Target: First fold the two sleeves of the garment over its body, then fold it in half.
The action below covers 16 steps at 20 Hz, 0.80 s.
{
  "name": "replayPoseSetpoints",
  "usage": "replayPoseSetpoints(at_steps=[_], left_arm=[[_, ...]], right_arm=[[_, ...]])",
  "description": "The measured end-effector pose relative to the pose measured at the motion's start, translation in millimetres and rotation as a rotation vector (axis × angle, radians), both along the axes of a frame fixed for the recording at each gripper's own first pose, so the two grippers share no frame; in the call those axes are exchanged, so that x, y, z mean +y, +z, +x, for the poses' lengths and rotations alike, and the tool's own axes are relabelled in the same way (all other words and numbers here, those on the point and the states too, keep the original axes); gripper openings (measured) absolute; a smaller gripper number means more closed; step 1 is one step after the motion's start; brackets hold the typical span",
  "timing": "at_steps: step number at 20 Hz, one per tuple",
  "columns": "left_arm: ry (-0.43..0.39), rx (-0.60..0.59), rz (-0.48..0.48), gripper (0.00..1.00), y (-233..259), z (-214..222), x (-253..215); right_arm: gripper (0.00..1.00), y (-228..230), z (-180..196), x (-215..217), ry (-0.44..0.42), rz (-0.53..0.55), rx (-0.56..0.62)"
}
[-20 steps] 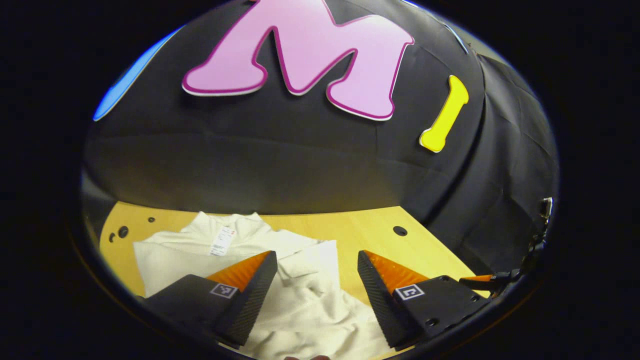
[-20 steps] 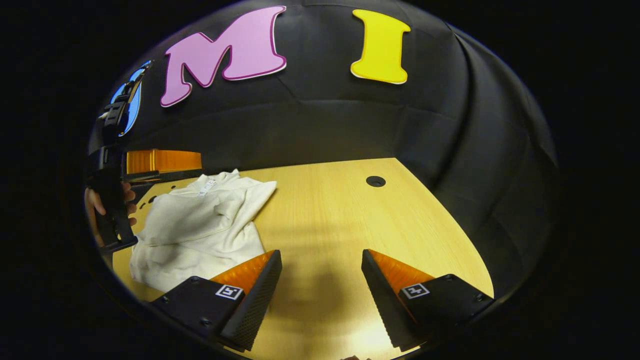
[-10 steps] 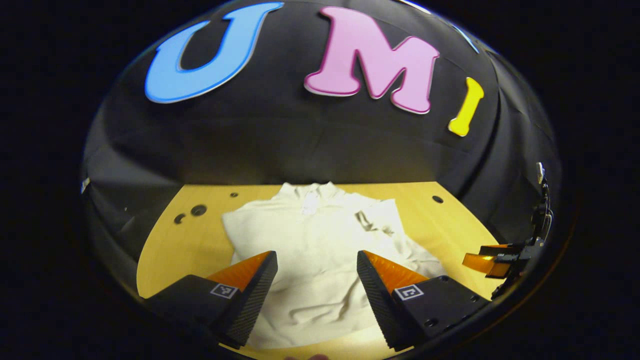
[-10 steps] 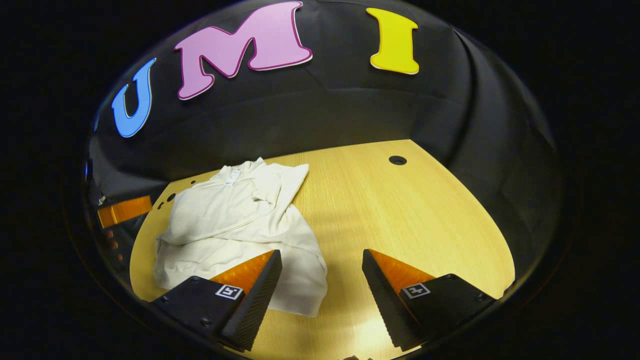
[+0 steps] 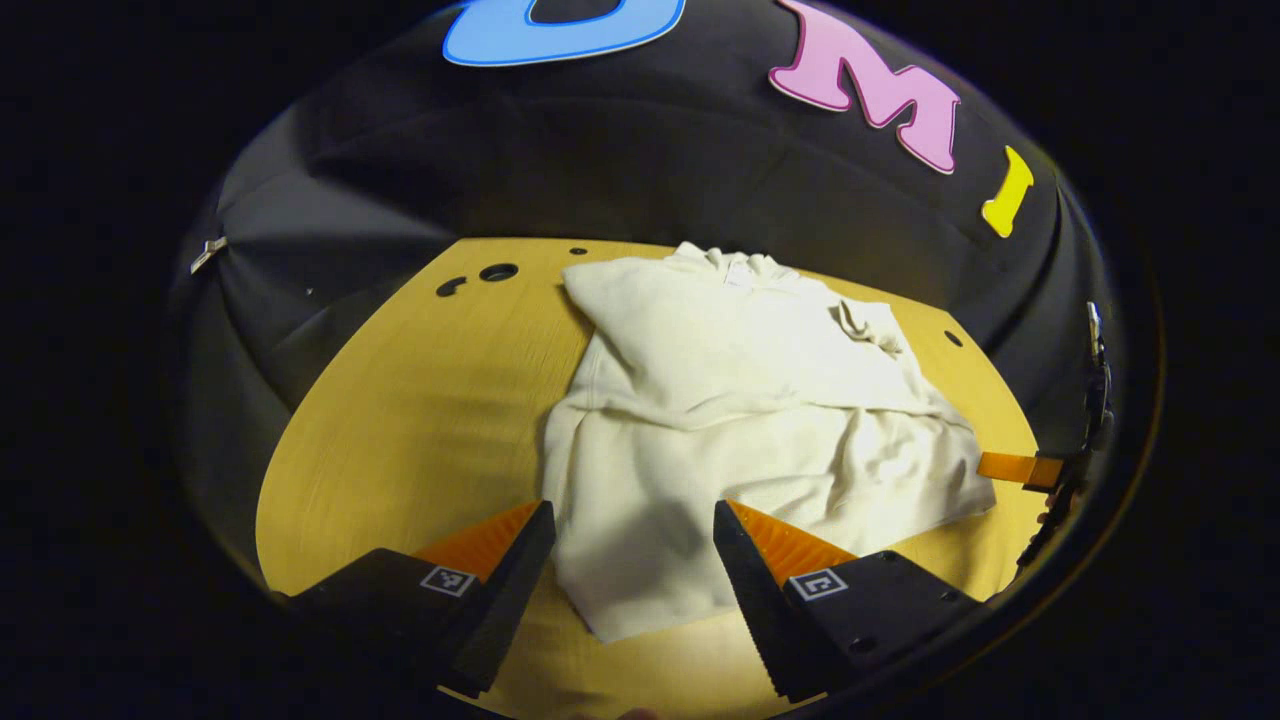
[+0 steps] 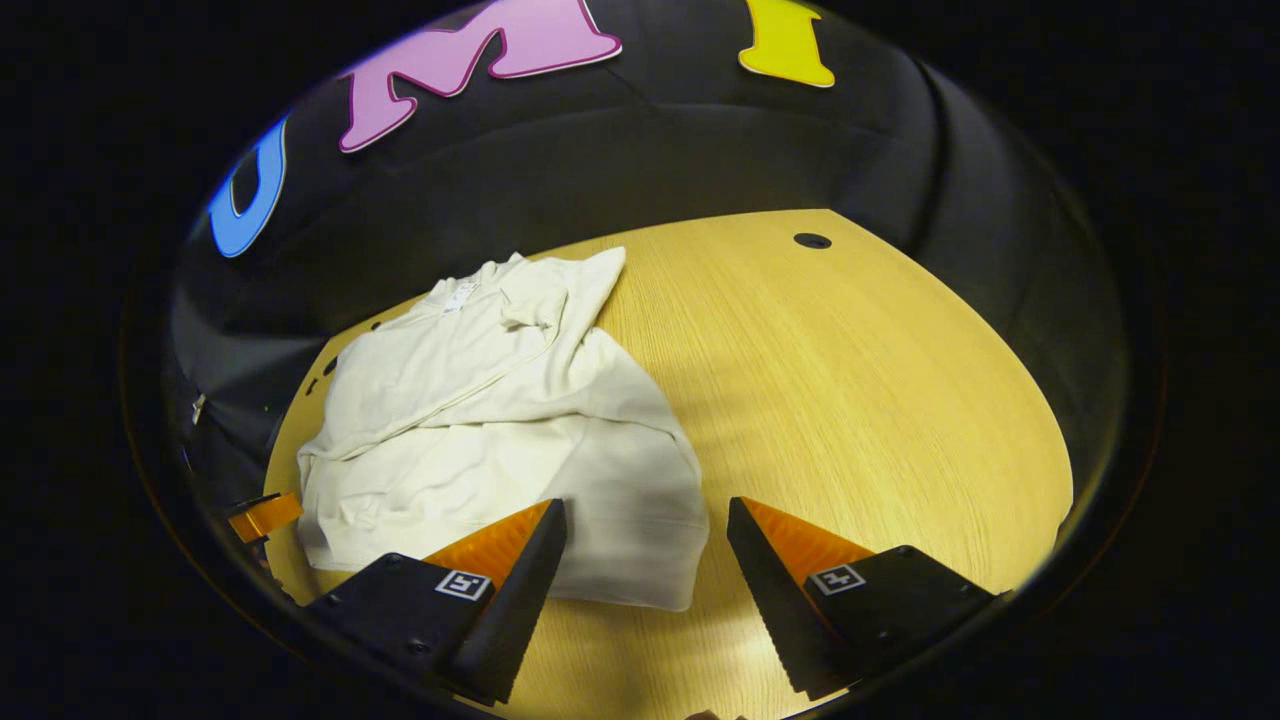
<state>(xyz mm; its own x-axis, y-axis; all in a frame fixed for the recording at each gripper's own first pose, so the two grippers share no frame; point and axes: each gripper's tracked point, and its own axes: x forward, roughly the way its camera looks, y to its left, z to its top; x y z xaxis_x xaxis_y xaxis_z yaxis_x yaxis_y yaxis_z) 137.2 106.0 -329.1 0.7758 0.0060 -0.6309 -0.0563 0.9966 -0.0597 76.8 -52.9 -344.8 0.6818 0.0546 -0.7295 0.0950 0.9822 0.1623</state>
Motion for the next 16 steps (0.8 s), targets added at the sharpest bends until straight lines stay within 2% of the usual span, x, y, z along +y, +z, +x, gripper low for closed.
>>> replayPoseSetpoints(at_steps=[7, 12, 13, 14, 15, 16], left_arm=[[0.044, 0.073, 0.016, 0.97, -37.9, -16.2, 9.3], [0.007, 0.081, 0.087, 0.99, -41.7, -8.7, -1.4], [0.002, 0.081, 0.090, 0.91, -42.5, -7.2, -6.0], [-0.006, 0.078, 0.088, 0.89, -42.9, -5.9, -9.9], [-0.012, 0.073, 0.085, 0.78, -43.1, -5.2, -15.1], [-0.022, 0.062, 0.078, 0.63, -42.7, -3.4, -21.2]], right_arm=[[0.99, -23.8, -1.0, 9.7, 0.031, -0.074, 0.027], [0.99, -24.0, 1.8, 11.1, 0.012, -0.109, 0.011], [1.00, -25.4, 2.7, 13.7, 0.009, -0.104, 0.014], [0.99, -24.5, 3.0, 19.2, 0.010, -0.099, 0.006], [0.88, -25.5, 4.0, 26.1, 0.016, -0.089, 0.005], [0.78, -24.7, 5.2, 33.2, 0.024, -0.083, -0.004]])
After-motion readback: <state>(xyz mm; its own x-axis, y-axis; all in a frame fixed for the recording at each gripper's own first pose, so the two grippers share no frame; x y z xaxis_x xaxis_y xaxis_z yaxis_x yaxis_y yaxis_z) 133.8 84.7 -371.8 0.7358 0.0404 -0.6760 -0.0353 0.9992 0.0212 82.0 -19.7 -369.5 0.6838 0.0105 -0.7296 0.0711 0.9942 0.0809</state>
